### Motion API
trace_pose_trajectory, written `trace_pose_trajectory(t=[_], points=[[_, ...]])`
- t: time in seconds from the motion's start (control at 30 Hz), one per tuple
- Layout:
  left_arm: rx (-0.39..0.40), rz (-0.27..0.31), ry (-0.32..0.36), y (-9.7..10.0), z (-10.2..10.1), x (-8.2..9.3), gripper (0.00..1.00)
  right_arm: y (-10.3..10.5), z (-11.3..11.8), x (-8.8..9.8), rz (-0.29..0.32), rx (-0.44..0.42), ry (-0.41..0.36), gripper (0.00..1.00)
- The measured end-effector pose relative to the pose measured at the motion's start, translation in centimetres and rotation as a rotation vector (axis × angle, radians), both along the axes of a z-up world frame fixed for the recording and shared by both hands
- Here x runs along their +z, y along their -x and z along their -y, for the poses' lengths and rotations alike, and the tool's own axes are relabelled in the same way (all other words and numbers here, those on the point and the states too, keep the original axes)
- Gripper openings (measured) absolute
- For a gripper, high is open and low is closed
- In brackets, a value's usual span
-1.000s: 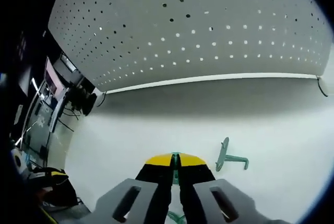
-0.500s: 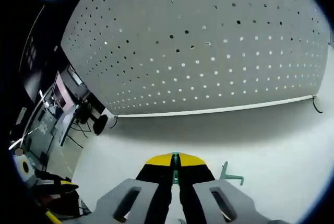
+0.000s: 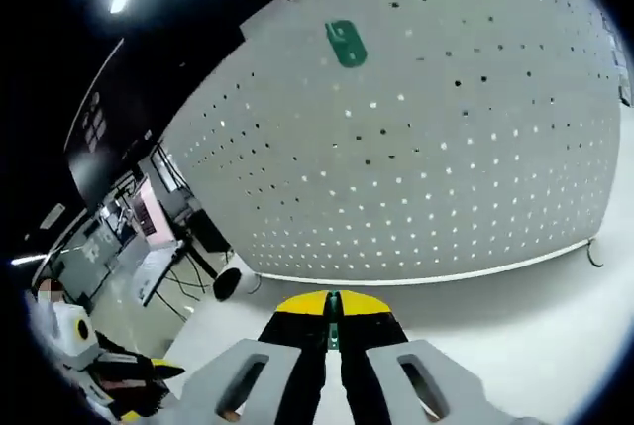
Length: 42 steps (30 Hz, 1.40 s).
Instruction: Insert the hook assembly into the mounting plate slot until the hook locks in place.
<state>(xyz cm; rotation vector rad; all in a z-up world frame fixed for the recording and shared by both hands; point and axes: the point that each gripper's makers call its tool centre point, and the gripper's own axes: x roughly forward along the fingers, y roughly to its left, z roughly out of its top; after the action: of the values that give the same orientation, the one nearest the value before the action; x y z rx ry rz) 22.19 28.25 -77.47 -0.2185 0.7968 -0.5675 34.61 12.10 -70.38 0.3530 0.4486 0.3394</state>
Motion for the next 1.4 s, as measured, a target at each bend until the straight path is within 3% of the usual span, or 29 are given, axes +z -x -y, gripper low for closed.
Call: trace_pose_trajectory(t=[0.17,0.3,0.83,1.0,1.07,1.17,1.4], points=[[-0.007,0.019,-0.006,-0.8,0.2,0.9,0.94,0.9,-0.5,3.5,0.073,0.014,-0.02,0.0],[-0.013,0.034,-0.003,-1.6,0.6,1.3,0.94,2.0,-1.3,4.9,0.11,0.028,-0.029,0.0],[-0.065,0.037,0.034,-2.4,3.0,2.7,0.82,5.9,-5.7,4.7,0.126,0.148,-0.057,0.0],[-0.082,0.052,0.05,-2.6,3.7,3.2,0.71,7.0,-6.8,4.9,0.158,0.183,-0.065,0.0],[-0.083,0.049,0.071,-2.7,4.1,3.4,0.68,7.4,-7.4,5.3,0.18,0.194,-0.1,0.0],[-0.069,0.065,0.105,-3.0,4.4,4.0,0.66,8.0,-7.9,5.2,0.188,0.205,-0.09,0.0],[-0.073,0.068,0.158,-3.1,5.0,5.1,0.5,9.0,-9.2,5.5,0.213,0.232,-0.094,0.0]])
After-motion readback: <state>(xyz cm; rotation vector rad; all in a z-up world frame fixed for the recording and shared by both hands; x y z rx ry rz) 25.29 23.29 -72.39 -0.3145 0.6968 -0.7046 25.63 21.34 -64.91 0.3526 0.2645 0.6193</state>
